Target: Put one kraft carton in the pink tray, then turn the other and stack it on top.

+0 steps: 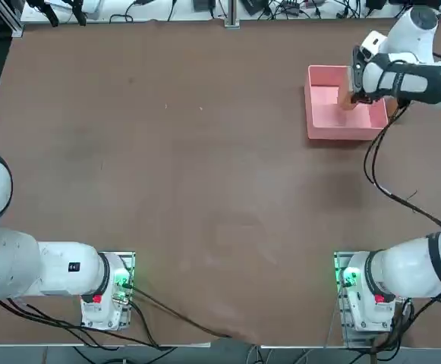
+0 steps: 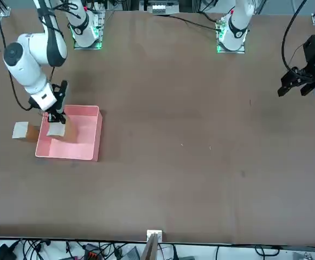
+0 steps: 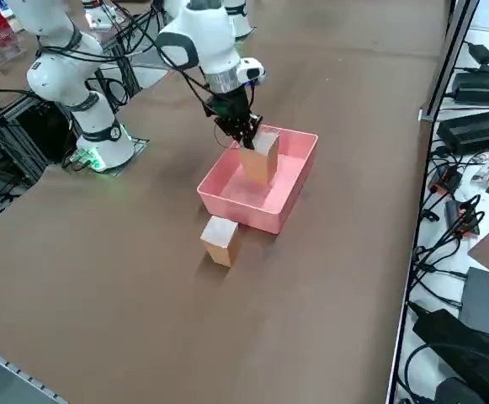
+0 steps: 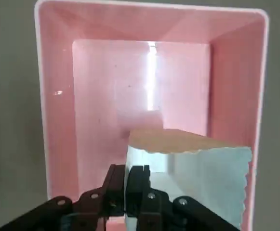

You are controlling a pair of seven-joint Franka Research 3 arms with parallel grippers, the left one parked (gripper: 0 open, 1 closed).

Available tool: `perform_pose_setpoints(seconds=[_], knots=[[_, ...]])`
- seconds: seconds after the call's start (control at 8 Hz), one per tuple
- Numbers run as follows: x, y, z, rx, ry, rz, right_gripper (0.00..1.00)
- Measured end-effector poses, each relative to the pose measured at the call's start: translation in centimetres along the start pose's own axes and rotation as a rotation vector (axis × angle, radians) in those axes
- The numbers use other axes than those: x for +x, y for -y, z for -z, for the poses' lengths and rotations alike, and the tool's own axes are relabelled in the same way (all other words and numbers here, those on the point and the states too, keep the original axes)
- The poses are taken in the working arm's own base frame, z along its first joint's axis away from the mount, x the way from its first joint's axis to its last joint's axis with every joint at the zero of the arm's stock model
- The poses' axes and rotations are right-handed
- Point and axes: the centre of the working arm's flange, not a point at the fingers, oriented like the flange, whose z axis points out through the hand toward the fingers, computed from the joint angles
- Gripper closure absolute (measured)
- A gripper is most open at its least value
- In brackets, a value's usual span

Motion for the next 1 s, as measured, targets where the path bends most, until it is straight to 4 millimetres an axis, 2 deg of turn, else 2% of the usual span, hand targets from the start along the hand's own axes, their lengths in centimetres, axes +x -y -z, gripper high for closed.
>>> perform_pose_setpoints(seconds=[0.25, 0.38, 0.62, 0.75, 0.88, 1.0], knots=[[0.1, 0.2, -1.8, 0.020, -0.003, -0.009, 0.94], [0.1, 0.3, -2.5, 0.033, -0.016, -0.030, 0.85], [0.3, 0.2, -2.9, 0.034, -0.031, -0.051, 0.52], [0.4, -0.3, -2.1, 0.034, -0.040, -0.057, 0.34], [0.6, -1.2, -0.3, 0.069, -0.056, -0.070, 0.17], [0.8, -2.6, 2.7, 0.127, -0.076, -0.079, 0.00]])
